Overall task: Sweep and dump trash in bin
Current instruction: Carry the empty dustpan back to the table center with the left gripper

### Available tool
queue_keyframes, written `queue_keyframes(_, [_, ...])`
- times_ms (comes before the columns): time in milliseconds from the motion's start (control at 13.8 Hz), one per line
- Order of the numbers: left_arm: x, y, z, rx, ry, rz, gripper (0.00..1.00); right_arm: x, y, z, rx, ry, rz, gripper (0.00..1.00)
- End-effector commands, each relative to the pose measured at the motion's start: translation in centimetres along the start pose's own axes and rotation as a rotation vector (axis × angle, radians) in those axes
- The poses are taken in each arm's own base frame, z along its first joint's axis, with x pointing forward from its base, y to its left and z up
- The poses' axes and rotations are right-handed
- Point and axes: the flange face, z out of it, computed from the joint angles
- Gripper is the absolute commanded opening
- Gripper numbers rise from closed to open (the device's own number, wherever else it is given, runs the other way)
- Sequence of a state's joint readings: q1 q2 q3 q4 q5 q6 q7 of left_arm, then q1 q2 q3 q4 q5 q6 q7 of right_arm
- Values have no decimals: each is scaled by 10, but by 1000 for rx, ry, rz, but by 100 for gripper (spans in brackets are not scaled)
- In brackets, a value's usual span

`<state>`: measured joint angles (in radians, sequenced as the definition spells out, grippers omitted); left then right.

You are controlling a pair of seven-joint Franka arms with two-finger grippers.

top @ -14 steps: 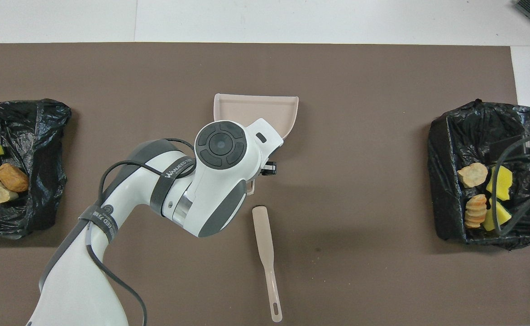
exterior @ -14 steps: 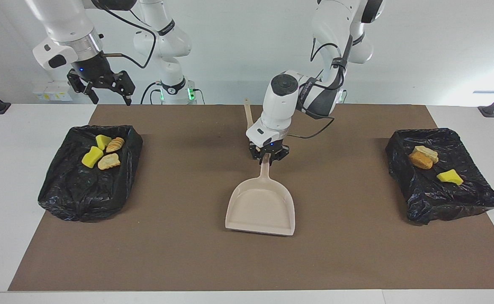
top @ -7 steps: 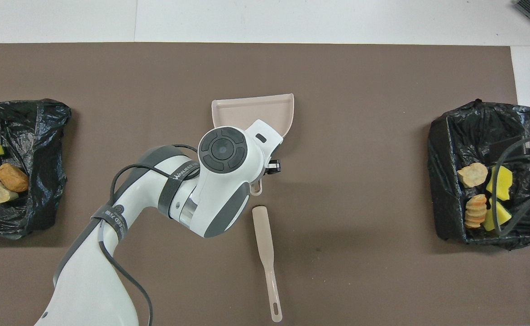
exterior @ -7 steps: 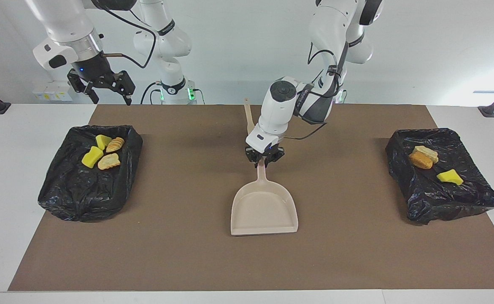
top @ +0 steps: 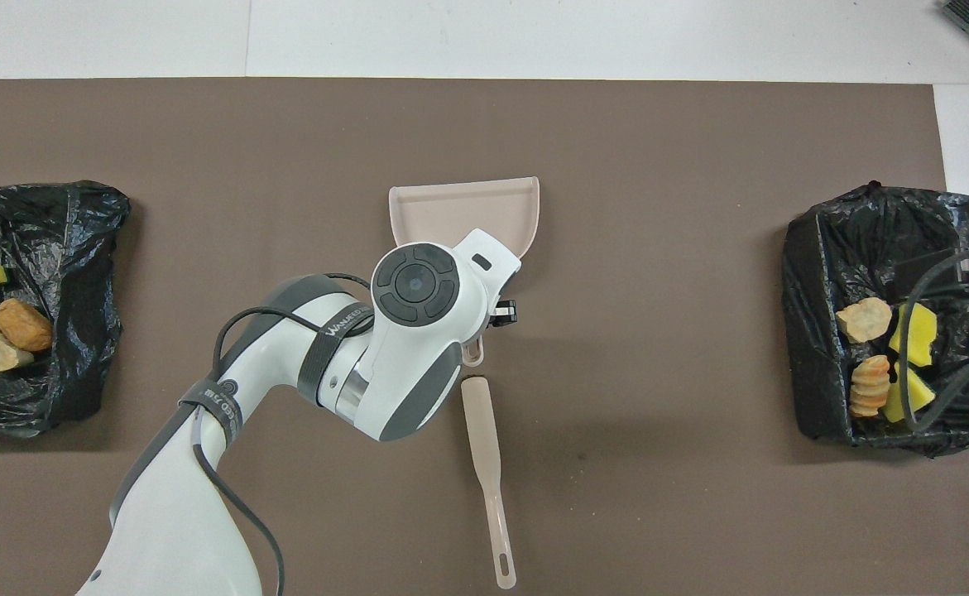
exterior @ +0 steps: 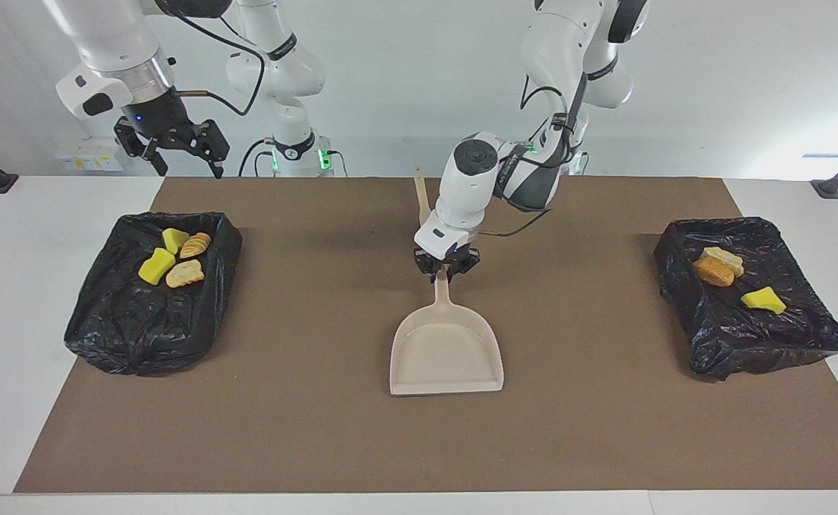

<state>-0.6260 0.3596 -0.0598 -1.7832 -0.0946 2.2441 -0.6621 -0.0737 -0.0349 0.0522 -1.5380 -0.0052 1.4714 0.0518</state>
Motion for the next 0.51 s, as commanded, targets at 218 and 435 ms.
queue_keyframes(218, [7,-21,-23,3,-16,-80,100,-8,3,-3,16,-12,22,100])
queue_keyframes(435, [32,-63,-56,32,-2,-127,100,-9,3,-2,15,-14,22,100])
